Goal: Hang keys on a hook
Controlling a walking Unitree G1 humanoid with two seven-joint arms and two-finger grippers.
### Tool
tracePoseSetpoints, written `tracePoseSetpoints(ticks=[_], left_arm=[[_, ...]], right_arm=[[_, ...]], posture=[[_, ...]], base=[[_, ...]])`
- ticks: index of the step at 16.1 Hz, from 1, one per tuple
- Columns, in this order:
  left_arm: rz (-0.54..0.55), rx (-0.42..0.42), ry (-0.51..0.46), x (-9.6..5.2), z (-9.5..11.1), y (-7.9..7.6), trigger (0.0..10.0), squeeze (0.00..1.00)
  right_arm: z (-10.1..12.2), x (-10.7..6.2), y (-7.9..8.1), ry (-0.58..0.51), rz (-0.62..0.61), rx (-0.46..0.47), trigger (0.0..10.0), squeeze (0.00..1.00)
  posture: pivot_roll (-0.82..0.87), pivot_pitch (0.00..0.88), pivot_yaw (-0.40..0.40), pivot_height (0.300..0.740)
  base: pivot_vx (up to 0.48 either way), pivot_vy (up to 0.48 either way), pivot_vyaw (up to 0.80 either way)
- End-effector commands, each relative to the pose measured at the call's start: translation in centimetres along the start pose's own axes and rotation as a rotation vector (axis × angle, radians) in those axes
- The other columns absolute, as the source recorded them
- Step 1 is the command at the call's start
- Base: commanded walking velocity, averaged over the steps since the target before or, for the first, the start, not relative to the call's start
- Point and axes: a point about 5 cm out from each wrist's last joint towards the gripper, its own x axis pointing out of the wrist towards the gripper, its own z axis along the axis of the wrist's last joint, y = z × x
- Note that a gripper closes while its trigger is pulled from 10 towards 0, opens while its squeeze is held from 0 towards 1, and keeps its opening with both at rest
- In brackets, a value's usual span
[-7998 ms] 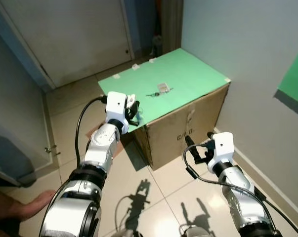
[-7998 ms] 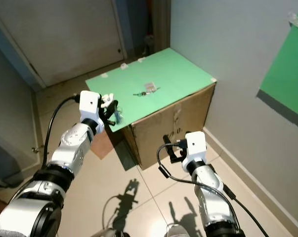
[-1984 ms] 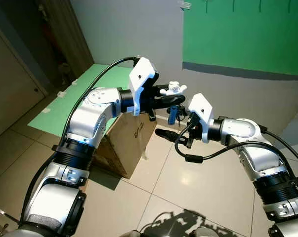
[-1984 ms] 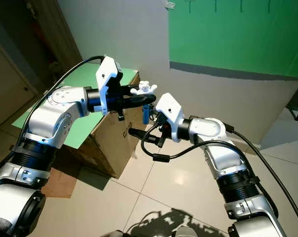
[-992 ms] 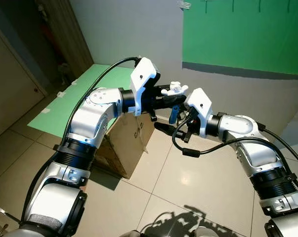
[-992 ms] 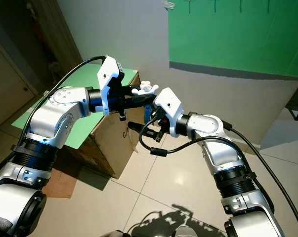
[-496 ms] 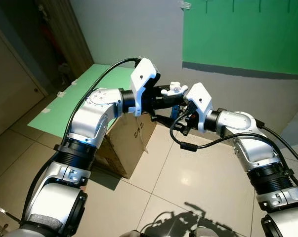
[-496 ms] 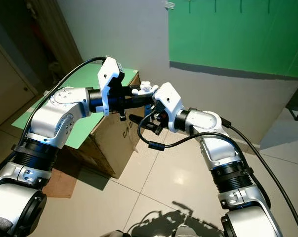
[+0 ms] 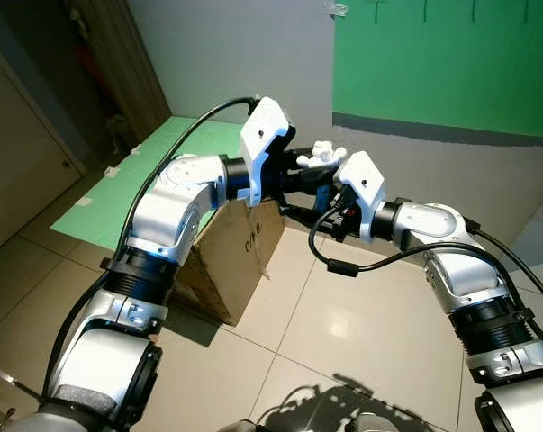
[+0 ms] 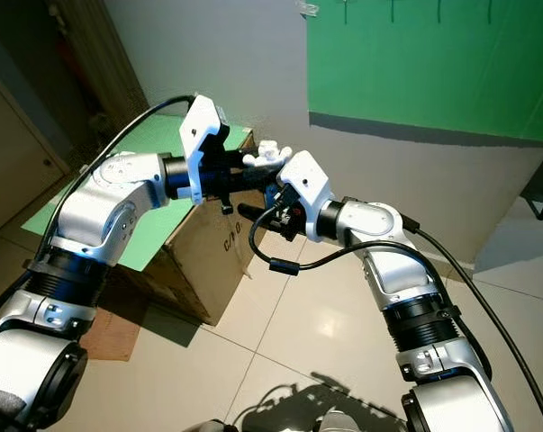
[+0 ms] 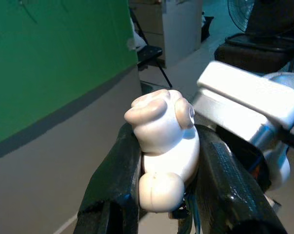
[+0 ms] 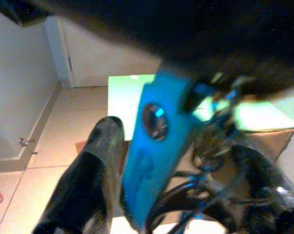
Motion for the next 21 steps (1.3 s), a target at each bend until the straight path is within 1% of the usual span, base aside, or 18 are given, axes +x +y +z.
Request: tracePoseSetpoints(ticks=[1,10,15,18,19,20,21], left_arm=[[0.009,0.010,0.001,-0.1,0.3,0.3,0.0,0.00],[0.033,0.005,-0.008,-0.1,0.4,0.7,0.0,0.00],[0.023,0.007,-0.004,-0.1,0.1,0.5,0.0,0.00],[0.015,0.016,0.003,0.1,-0.1,0.3,0.0,0.00],[0.029,0.030,0.011,0.1,-0.3,0.3,0.0,0.00],[0.059,0.062,0.036,0.3,-0.6,0.5,10.0,0.00],[0.060,0.074,0.038,0.3,-0.6,0.5,10.0,0.00]], right_arm=[[0.2,0.2,0.2,-0.014,0.018,0.011,0.0,0.00],[0.2,0.2,0.4,-0.013,0.030,0.041,0.0,0.00],[0.1,0.2,0.5,-0.011,0.036,0.048,0.0,0.00],[0.1,0.1,0.5,-0.008,0.037,0.048,0.0,0.00],[0.1,0.1,0.5,-0.007,0.036,0.048,0.0,0.00],[0.0,0.1,0.5,-0.005,0.036,0.048,0.0,0.00],[0.0,0.0,0.5,-0.003,0.036,0.047,0.0,0.00]], posture=[[-0.29,0.000,0.158,0.740],[-0.29,0.005,0.154,0.740],[-0.29,0.000,0.154,0.740],[-0.29,0.000,0.155,0.740],[-0.29,0.000,0.153,0.740],[-0.29,0.000,0.153,0.740],[-0.29,0.000,0.152,0.740]], base=[[0.000,0.000,0.00],[0.000,0.000,0.00],[0.000,0.000,0.00],[0.000,0.000,0.00],[0.000,0.000,0.00],[0.000,0.000,0.00],[0.000,0.000,0.00]])
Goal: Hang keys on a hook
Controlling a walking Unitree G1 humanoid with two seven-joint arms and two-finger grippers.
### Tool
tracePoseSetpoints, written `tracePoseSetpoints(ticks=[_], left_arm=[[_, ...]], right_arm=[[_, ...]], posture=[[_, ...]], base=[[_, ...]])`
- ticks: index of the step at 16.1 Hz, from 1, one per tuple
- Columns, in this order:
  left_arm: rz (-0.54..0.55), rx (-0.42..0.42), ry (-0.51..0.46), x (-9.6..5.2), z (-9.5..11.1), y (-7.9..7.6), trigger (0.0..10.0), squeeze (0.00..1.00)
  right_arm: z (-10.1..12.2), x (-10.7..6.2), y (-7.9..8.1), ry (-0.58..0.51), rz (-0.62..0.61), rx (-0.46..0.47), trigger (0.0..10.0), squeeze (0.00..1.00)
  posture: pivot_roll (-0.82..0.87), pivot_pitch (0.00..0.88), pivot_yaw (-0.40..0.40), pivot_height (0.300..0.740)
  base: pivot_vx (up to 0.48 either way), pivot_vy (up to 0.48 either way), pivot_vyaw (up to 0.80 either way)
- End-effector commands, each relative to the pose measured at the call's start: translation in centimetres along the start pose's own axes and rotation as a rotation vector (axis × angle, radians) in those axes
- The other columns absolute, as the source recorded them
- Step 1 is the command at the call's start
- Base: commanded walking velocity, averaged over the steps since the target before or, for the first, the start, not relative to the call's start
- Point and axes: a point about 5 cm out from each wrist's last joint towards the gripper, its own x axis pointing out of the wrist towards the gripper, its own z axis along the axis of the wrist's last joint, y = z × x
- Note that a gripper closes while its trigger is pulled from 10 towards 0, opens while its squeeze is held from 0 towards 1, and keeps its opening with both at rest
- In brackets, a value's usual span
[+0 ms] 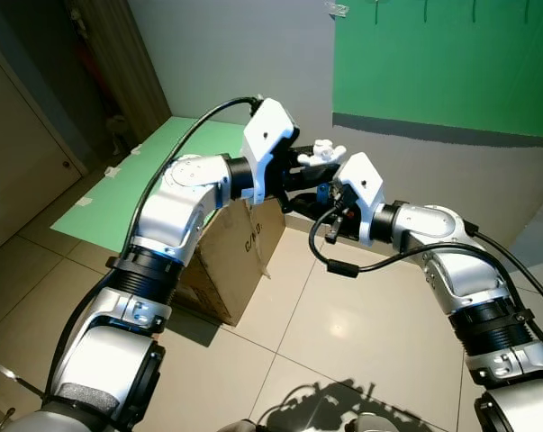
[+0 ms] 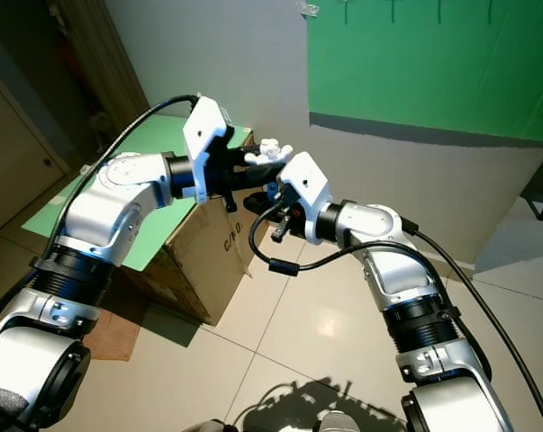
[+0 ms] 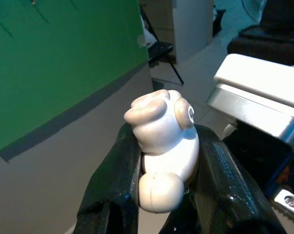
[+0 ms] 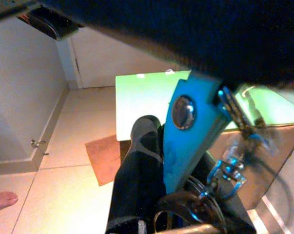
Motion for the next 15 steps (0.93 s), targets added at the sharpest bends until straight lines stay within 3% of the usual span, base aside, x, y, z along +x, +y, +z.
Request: tracePoseSetpoints(ticks=[1,8,15], left_arm=[[0.022,0.028,0.018,-0.2,0.0,0.3,10.0,1.00],[0.047,0.029,0.027,-0.4,-0.3,0.8,10.0,1.00],[0.121,0.039,0.057,-1.8,-0.6,2.3,10.0,1.00]], right_arm=[[0.3,0.1,0.3,-0.010,0.018,-0.003,0.0,0.00],[0.0,0.0,0.3,-0.003,0.014,0.001,0.0,0.00],[-0.3,-0.2,0.1,0.003,-0.008,0.012,0.0,0.00]], posture=[[-0.29,0.000,0.151,0.740],[-0.29,0.000,0.148,0.740],[-0.29,0.009,0.149,0.740]], base=[[0.000,0.000,0.00],[0.000,0.000,0.00],[0.000,0.000,0.00]])
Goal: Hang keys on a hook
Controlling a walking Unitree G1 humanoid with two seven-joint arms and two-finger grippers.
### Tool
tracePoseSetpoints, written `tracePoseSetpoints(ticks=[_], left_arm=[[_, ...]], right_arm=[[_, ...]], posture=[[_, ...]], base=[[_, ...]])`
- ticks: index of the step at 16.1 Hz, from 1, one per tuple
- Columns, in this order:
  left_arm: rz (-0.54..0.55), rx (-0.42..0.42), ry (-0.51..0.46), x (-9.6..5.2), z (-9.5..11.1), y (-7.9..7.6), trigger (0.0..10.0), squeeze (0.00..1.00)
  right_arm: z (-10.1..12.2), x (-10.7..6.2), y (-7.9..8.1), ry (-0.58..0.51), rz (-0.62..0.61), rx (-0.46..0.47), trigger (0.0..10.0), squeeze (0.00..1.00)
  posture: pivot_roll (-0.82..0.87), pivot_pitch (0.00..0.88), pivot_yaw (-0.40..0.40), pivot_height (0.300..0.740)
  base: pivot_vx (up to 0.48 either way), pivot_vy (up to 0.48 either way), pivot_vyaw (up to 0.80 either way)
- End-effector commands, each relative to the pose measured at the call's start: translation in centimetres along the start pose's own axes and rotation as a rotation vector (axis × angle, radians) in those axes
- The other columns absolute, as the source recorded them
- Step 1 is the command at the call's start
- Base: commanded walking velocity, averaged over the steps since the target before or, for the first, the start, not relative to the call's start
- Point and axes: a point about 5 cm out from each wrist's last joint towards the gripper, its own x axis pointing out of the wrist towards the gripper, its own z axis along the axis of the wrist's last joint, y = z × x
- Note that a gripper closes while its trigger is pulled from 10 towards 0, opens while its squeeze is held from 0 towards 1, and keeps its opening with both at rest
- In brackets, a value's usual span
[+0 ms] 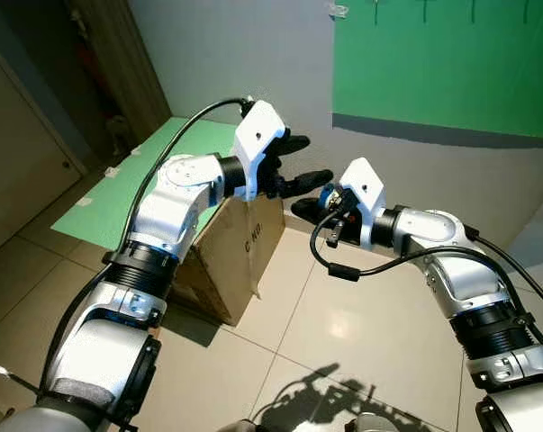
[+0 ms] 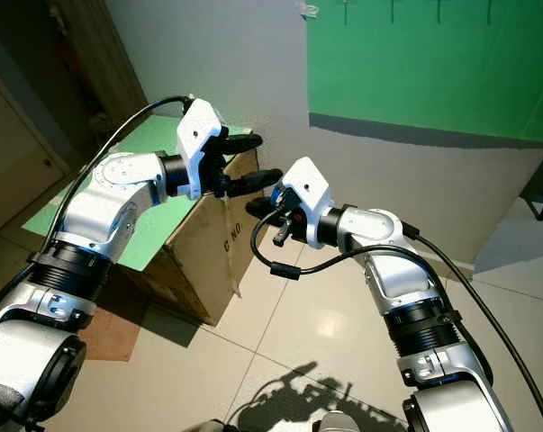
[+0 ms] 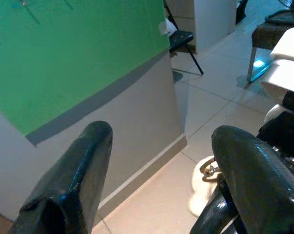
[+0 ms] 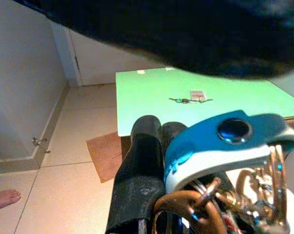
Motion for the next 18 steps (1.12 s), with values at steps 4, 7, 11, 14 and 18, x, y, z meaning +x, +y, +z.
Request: tracePoseSetpoints(ticks=[4,7,11,14,18], left_arm=[[0.091,0.017,0.023,-2.2,-0.1,1.8,10.0,1.00],[0.190,-0.012,0.016,-4.1,-0.7,2.5,10.0,1.00],[0.192,-0.081,0.006,-5.3,-3.0,0.0,10.0,0.00],[0.128,-0.162,0.047,-4.3,-5.4,-3.3,10.0,0.00],[0.083,-0.209,0.067,-3.3,-6.4,-5.1,10.0,0.00]], right_arm=[[0.0,-0.2,-0.5,0.000,-0.034,-0.001,0.0,0.00],[-0.5,-0.6,-1.8,0.019,-0.113,-0.009,0.0,0.00],[-0.3,-1.4,-4.9,0.055,-0.319,-0.103,0.0,0.00],[1.3,-1.6,-6.2,0.108,-0.409,-0.375,0.0,0.00],[0.5,-1.9,-6.6,0.402,-0.305,-0.997,0.0,0.00]], posture=[[-0.28,0.013,0.146,0.740],[-0.27,0.016,0.146,0.740],[-0.24,0.017,0.141,0.740],[-0.23,0.013,0.136,0.740],[-0.24,0.012,0.136,0.740]], base=[[0.000,0.000,0.00],[0.000,0.000,0.00],[0.000,0.000,0.00],[0.000,0.000,0.00],[0.000,0.000,0.00]])
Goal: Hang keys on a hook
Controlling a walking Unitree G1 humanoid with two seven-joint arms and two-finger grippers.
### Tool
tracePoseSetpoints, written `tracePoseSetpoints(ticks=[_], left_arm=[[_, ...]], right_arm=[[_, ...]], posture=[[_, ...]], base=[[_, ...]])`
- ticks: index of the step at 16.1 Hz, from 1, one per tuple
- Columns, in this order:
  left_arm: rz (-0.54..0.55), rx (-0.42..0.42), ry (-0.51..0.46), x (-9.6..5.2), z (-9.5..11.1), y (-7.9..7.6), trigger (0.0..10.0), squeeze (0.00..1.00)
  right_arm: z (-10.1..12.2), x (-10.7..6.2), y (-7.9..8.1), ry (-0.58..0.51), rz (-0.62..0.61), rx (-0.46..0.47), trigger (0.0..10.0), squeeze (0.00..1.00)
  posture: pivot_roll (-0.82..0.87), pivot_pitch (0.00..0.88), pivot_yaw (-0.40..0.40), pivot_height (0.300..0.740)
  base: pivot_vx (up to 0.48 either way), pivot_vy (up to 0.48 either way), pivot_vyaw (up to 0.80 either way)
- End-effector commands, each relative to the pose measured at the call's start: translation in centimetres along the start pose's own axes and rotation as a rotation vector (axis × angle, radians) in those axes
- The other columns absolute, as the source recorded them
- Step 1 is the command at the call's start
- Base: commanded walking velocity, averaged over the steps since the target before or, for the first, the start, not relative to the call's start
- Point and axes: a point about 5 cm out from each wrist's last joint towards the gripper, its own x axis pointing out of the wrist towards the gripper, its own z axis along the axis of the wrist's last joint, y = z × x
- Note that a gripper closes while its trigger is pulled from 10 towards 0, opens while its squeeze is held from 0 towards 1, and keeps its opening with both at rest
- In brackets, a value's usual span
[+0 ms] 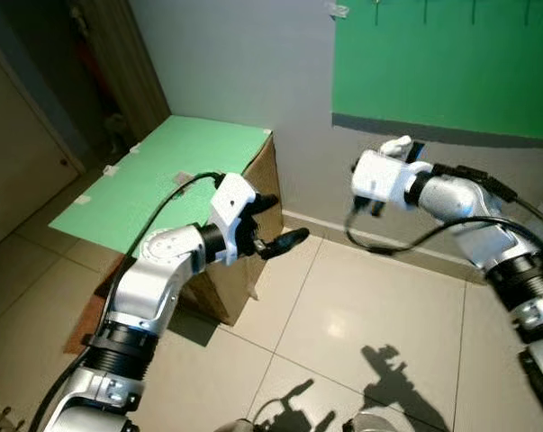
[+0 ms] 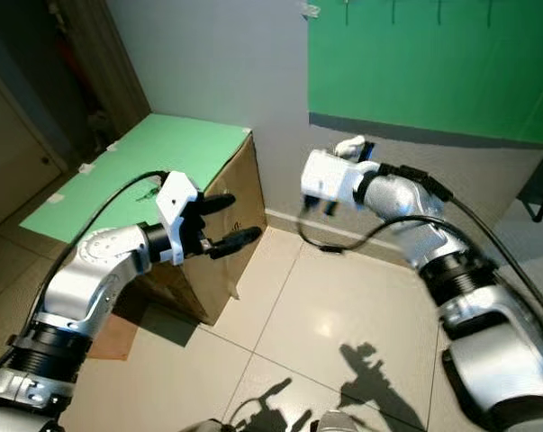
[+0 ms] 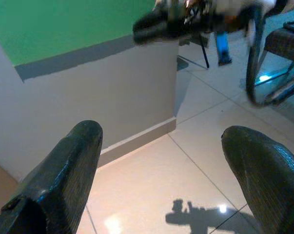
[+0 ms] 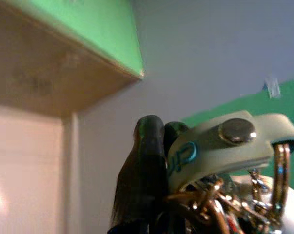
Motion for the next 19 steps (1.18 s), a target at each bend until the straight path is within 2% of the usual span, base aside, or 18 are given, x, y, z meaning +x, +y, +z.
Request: tracePoseSetpoints(ticks=[1,2,3,4,5,7,8,10,11,12,14,15,17,19], left_arm=[[-0.007,0.013,0.017,0.0,-0.1,-0.4,10.0,0.00],[-0.009,-0.003,0.028,0.6,-0.7,-1.2,10.0,0.00],[0.008,-0.009,0.032,1.0,-1.3,-1.6,10.0,0.00],[0.034,-0.011,0.036,1.2,-1.7,-1.6,10.0,0.00],[0.135,0.013,0.061,1.6,-3.6,-1.9,10.0,0.00],[0.158,-0.021,0.046,1.7,-4.2,-2.2,10.0,0.00],[0.143,-0.033,0.046,1.5,-4.5,-2.7,10.0,0.00],[0.140,-0.025,0.054,1.2,-4.5,-2.4,10.0,0.00],[0.158,-0.016,0.041,1.1,-4.1,-1.9,10.0,0.00],[0.167,-0.015,0.035,1.1,-3.9,-1.6,10.0,0.00],[0.180,-0.016,0.027,1.1,-3.7,-1.1,10.0,0.00],[0.184,-0.047,0.012,1.1,-3.6,-1.1,10.0,0.00],[0.195,-0.104,-0.041,0.9,-3.0,-1.2,10.0,0.00],[0.163,-0.106,-0.058,0.6,-2.9,-1.6,10.0,0.00]], right_arm=[[0.6,0.4,0.0,-0.015,0.013,-0.131,0.0,0.00],[0.4,0.6,0.3,-0.010,0.009,-0.385,0.0,0.00],[0.5,0.7,0.2,-0.025,-0.028,-0.475,0.0,0.00],[0.6,0.8,0.0,-0.034,-0.057,-0.508,0.0,0.00],[0.9,0.8,-1.0,-0.059,-0.148,-0.558,0.0,0.00],[0.7,0.7,-1.4,-0.054,-0.188,-0.502,0.0,0.00],[-0.1,0.7,-1.5,-0.022,-0.222,-0.309,0.0,0.00],[-0.9,0.9,-0.8,0.011,-0.241,-0.041,0.0,0.00],[-1.0,1.3,0.2,0.003,-0.232,0.147,0.0,0.00],[-1.1,1.4,0.5,0.002,-0.234,0.245,0.0,0.00],[-1.2,1.7,1.0,0.000,-0.229,0.527,0.0,0.00],[-1.2,2.1,1.0,-0.020,-0.237,0.815,0.0,0.00],[-0.6,2.4,0.5,-0.078,-0.242,1.001,0.0,0.00],[-0.2,2.5,0.5,-0.125,-0.182,1.003,0.0,0.00]], posture=[[-0.24,0.011,0.136,0.740],[-0.24,0.010,0.131,0.740],[-0.24,0.008,0.130,0.740],[-0.24,0.008,0.130,0.740],[-0.24,0.007,0.134,0.740],[-0.24,0.006,0.134,0.740],[-0.24,0.004,0.130,0.740],[-0.24,0.000,0.131,0.740],[-0.23,0.000,0.129,0.740],[-0.23,0.000,0.130,0.740],[-0.23,0.000,0.131,0.740],[-0.24,0.000,0.135,0.740],[-0.24,0.000,0.141,0.740],[-0.24,0.000,0.140,0.740]], base=[[0.000,0.000,0.00],[0.000,0.000,0.00],[0.000,0.000,0.00],[0.000,0.000,0.00],[0.000,0.000,0.00],[0.000,0.000,0.00],[0.000,0.000,0.00],[0.000,0.000,0.00],[0.000,0.000,0.00],[0.000,0.000,0.00],[0.000,0.000,0.00],[0.000,0.000,0.00],[0.000,0.000,0.00],[0.000,0.000,0.00]])
